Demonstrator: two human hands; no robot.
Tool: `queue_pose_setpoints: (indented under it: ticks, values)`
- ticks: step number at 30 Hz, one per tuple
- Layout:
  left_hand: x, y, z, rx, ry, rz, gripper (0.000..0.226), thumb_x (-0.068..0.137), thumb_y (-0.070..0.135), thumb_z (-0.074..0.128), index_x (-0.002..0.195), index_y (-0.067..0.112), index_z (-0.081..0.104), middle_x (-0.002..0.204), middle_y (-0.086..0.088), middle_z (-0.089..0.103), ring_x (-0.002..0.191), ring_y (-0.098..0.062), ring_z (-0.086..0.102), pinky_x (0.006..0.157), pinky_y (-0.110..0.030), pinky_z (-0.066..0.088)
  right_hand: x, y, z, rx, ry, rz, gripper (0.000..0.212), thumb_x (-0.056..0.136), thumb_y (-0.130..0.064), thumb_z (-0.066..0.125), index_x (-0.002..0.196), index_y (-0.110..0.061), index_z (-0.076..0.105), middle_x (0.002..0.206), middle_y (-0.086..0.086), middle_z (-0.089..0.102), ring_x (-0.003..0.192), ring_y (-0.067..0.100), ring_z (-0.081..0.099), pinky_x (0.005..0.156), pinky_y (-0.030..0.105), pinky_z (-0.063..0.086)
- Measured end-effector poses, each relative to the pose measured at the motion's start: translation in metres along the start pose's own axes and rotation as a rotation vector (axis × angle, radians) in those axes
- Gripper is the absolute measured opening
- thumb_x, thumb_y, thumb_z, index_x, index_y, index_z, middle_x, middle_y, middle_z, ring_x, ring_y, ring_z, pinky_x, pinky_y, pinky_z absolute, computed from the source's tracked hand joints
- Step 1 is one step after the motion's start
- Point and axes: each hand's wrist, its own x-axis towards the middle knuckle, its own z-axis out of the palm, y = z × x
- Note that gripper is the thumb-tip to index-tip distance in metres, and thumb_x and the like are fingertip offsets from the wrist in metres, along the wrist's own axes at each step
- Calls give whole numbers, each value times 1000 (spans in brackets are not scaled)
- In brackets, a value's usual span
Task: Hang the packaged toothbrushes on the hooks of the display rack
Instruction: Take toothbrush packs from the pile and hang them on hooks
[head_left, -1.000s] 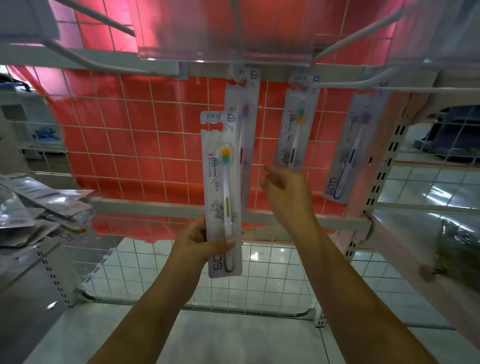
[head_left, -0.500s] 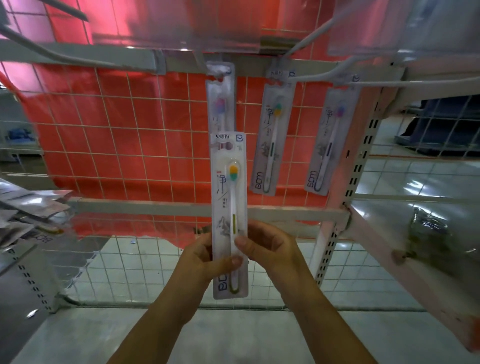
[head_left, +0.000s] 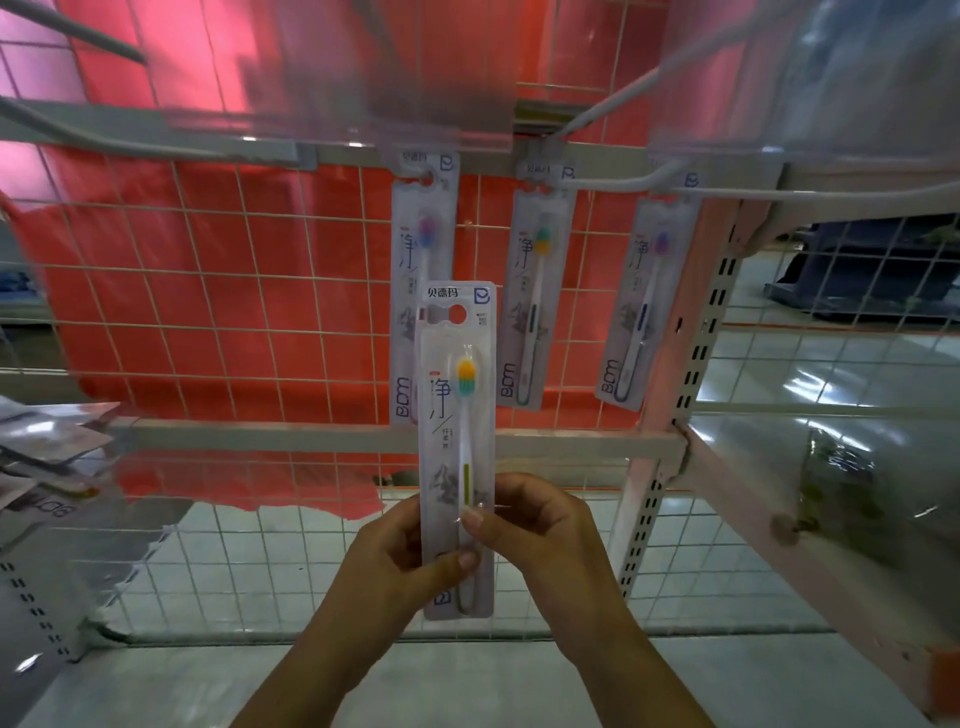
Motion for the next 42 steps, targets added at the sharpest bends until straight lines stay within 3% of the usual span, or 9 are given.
queue_pose_setpoints:
  ticks: [6,9,12,20,25,29,32,35,42]
  values:
    - [-15,12,-24,254,90,144,16,73,51,56,84,59,65,86,21,71,83,-2,68,67,-15,54,6,-2,21,101,-44,42,20,71,-7,73,91,-12,71,89,5,74,84,19,70,67,25,54]
    - [-21,16,-47,385,157,207,46,65,82,46,91,49,65,81,19,71,77,-2,67,66,-18,55,7,-3,35,96,-73,45,22,71,-11,75,92,-11,69,87,5,74,81,19,70,65,23,53]
    - [-27,17,-71,582,288,283,43,70,68,46,80,33,68,71,17,68,68,-7,65,61,-27,52,6,-7,48,119,-107,28,25,70,-13,69,95,-9,68,88,6,74,80,19,71,65,23,53]
    - [-35,25,-112,1194,422,372,26,83,43,42,78,29,63,55,14,59,43,-3,54,35,-23,46,13,-13,79,139,-22,-76,23,65,-8,66,87,-12,68,76,-1,74,70,10,69,59,18,53]
    - [-31,21,-122,1249,404,327,13,82,33,57,83,26,68,59,9,64,48,-5,58,41,-24,48,22,-33,97,185,23,-236,28,65,-11,63,92,-13,67,81,-1,74,76,13,71,63,20,55]
    - [-31,16,-124,1085,401,285,19,93,36,49,104,31,64,87,11,68,70,-4,56,68,-19,46,22,-49,115,173,-43,-376,39,72,-9,58,108,-24,61,88,-11,74,86,5,70,68,17,54]
    - [-33,7,-128,1067,338,291,9,87,29,59,89,28,68,72,11,67,54,-2,50,53,-10,36,19,-51,126,149,-63,-428,43,74,-9,56,112,-29,56,91,-17,72,88,1,68,70,16,54]
    - [-34,1,-131,1065,358,289,4,81,25,69,84,27,69,64,13,63,48,-1,47,51,-5,31,18,-50,130,146,-24,-460,50,72,-8,57,115,-34,51,89,-20,72,86,-2,68,70,12,53]
    - [-30,0,-136,1052,348,164,27,94,49,36,112,39,53,83,21,51,77,-1,52,64,-8,35,7,-38,127,51,10,-438,52,70,-8,58,113,-37,56,91,-22,71,86,-3,67,69,10,52]
